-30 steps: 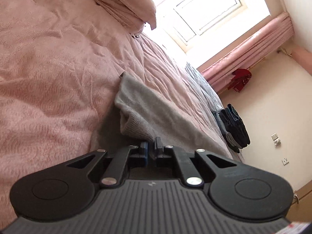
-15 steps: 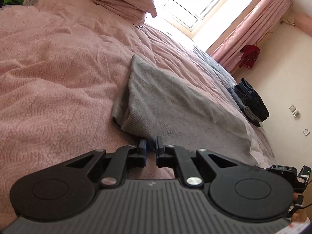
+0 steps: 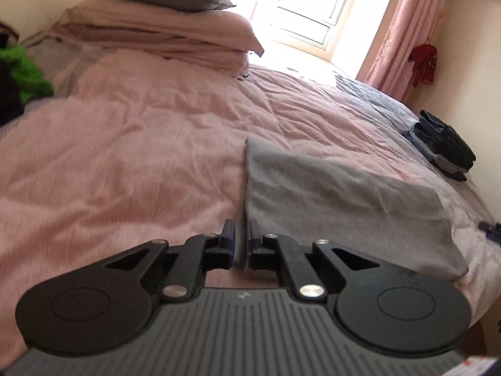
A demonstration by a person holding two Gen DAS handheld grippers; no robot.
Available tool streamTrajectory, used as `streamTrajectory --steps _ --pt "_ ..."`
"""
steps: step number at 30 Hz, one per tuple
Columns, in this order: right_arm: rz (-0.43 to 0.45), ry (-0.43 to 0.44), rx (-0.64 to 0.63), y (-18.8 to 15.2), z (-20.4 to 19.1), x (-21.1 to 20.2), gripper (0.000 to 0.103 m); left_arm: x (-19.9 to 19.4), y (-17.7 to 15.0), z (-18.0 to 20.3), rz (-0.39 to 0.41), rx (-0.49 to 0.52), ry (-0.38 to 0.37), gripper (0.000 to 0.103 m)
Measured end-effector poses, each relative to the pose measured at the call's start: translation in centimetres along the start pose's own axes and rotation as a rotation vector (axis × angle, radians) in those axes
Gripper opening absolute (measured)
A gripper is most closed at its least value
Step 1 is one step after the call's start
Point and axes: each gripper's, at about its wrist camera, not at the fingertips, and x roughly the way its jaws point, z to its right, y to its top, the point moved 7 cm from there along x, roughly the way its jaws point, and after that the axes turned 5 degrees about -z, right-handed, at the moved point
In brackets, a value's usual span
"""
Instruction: Fold clothes
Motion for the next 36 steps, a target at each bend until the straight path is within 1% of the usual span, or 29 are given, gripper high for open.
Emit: streamTrajectory --steps 1,2,4,5,7,8,10,11,12,14,15,17,18,19,20,21,23,24,25,26,27,28,29,30,31,32,33,34,36 --pt "0.000 0.082 -0.043 0.7 -1.9 1.1 0.039 1.3 1.4 1.4 0.008 0.054 -0.005 0.004" --pt "0.003 0.162 -0.075 1.2 -3.6 2.2 0.039 2.7 2.6 2.9 0.012 0.097 -0.030 0.004" --pt "-0.010 0.276 -0.171 1.7 -7.8 4.6 0.039 5.6 4.4 5.8 -0.004 0.130 -0.071 0.011" --pt "-0.012 0.304 -0.239 1.6 -9.8 5.8 0.039 7.5 5.2 7.6 -0.012 0.157 -0.101 0.013" --pt "-0.003 0.303 -0.375 1.1 -13.3 8.0 0.039 10.6 5.9 10.6 -0.041 0.196 -0.127 0.014" --pt "-0.015 0.290 -0.439 0.6 -14.7 9.4 0.039 12.1 6.0 12.1 -0.053 0.220 -0.151 0.014" --pt "-0.039 0.255 -0.528 -0.4 -16.3 12.3 0.039 14.8 6.0 14.7 -0.061 0.274 -0.157 0.015" --pt "-0.059 0.232 -0.548 -0.8 -16.5 13.9 0.039 16.0 5.7 15.9 -0.069 0.314 -0.162 0.016" --pt "-0.069 0.225 -0.547 -1.1 -16.3 14.9 0.039 17.3 5.4 16.9 -0.077 0.352 -0.154 0.017" --pt "-0.102 0.204 -0.497 -1.0 -14.4 17.4 0.041 19.9 4.5 17.7 -0.101 0.427 -0.082 0.019" --pt "-0.117 0.200 -0.457 -0.8 -13.3 18.1 0.041 20.6 4.4 17.6 -0.103 0.424 -0.063 0.022" --pt "-0.126 0.191 -0.386 0.0 -11.2 18.4 0.041 20.5 5.0 16.9 -0.120 0.368 -0.074 0.022" --pt "-0.124 0.185 -0.377 0.6 -10.4 17.9 0.041 19.9 5.4 16.6 -0.112 0.346 -0.067 0.020" --pt "-0.117 0.154 -0.375 1.3 -9.8 17.4 0.041 19.1 5.9 16.7 -0.087 0.342 -0.070 0.016" --pt "-0.110 0.124 -0.362 2.0 -9.2 16.8 0.041 18.3 6.4 17.0 -0.058 0.348 -0.089 0.016" --pt "-0.100 0.131 -0.330 2.6 -8.8 16.4 0.041 17.9 6.8 17.5 -0.046 0.348 -0.105 0.017" --pt "-0.099 0.184 -0.260 3.3 -8.3 15.8 0.041 17.8 6.8 19.2 -0.051 0.365 -0.156 0.017" --pt "-0.116 0.182 -0.248 3.2 -8.0 16.2 0.041 18.3 6.5 19.9 -0.057 0.385 -0.162 0.019" --pt "-0.141 0.164 -0.259 2.7 -7.8 16.8 0.041 19.3 6.0 20.6 -0.080 0.416 -0.140 0.019" --pt "-0.152 0.138 -0.288 2.0 -7.3 17.5 0.041 20.3 5.4 20.6 -0.101 0.435 -0.105 0.021" --pt "-0.140 0.137 -0.299 1.5 -6.6 17.7 0.042 20.9 5.1 20.1 -0.098 0.429 -0.091 0.024" --pt "-0.137 0.144 -0.273 1.4 -5.8 17.7 0.044 20.7 5.2 19.1 -0.093 0.382 -0.092 0.027" --pt "-0.144 0.149 -0.239 1.6 -5.2 17.3 0.044 20.2 5.8 17.6 -0.087 0.334 -0.073 0.027" --pt "-0.140 0.129 -0.215 2.0 -4.6 16.8 0.045 19.6 6.5 16.0 -0.065 0.318 -0.024 0.027" --pt "-0.129 0.062 -0.211 2.4 -3.9 16.2 0.044 19.0 7.1 14.2 -0.026 0.315 0.022 0.027" --pt "-0.125 -0.009 -0.220 2.7 -3.4 15.8 0.044 18.4 7.8 11.7 -0.005 0.294 0.089 0.027" --pt "-0.120 -0.040 -0.216 2.9 -2.9 15.0 0.044 18.3 8.0 9.3 -0.032 0.255 0.130 0.023" --pt "-0.105 -0.005 -0.187 3.0 -2.7 13.9 0.044 18.2 8.0 7.2 -0.057 0.208 0.134 0.023" --pt "-0.090 0.129 -0.120 2.5 -3.1 10.8 0.044 16.8 7.6 3.9 -0.074 0.122 0.096 0.021"
